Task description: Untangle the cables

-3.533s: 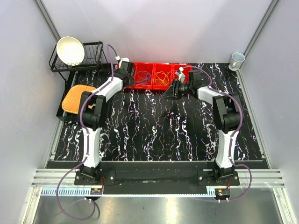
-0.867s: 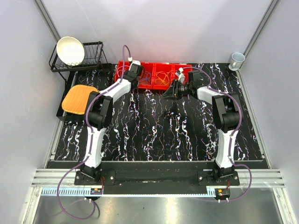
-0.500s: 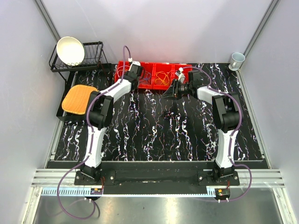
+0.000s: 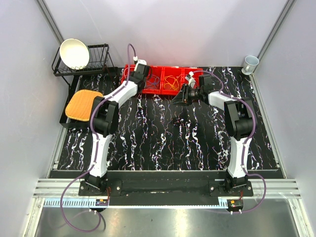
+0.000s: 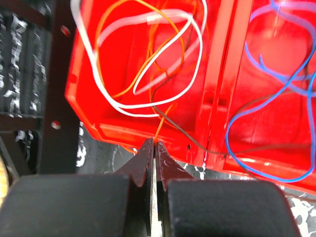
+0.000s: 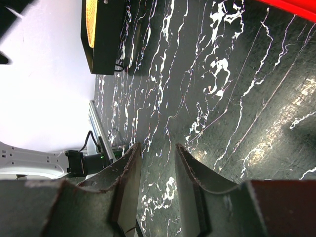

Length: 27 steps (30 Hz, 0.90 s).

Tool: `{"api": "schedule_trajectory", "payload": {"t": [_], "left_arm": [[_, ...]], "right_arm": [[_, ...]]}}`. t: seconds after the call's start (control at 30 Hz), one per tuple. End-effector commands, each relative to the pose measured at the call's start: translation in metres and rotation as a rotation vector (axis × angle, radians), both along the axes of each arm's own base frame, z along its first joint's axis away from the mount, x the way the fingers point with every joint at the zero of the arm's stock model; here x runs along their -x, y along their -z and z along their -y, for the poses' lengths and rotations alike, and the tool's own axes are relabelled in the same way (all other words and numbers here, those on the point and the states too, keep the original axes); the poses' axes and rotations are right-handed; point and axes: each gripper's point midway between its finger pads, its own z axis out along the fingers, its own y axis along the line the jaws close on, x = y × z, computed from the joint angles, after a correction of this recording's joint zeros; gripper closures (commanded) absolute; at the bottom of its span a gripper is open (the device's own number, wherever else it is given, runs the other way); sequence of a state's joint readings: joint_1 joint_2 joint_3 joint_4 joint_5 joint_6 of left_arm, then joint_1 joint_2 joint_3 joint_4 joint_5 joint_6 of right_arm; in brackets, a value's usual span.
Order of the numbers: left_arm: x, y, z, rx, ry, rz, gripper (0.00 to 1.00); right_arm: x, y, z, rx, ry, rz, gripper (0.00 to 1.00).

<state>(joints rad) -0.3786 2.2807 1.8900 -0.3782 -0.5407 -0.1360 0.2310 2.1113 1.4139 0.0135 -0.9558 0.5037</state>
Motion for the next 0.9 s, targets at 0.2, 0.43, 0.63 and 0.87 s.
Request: {"api": "schedule_trajectory", "payload": {"t": [0.2,0.43,0.63,0.87], "left_arm": [[-0.041,-0.09,-0.014,0.042,-0.088,0.185,1.0],[-0.055,-0.116,-0.013,0.04,-0.082,0.25,1.0],[-0.064,-0.113,-0.018,0.072,-0.085,0.27,1.0],[-0.067,-0.076,-0.03,0.142,-0.118,0.226,1.0]], "right_arm": [[-0.007,-0.013,-0.004,-0.021,-0.018,0.038,0.61],[-0.007,-0.013,-0.004,-0.019,-0.017,0.036,0.61],[-0.007,-0.013,-0.005,-0.018,-0.019,0.035,0.61],[-0.007,-0.011,-0.005,-0.017,-0.02,0.032,0.61]]}}
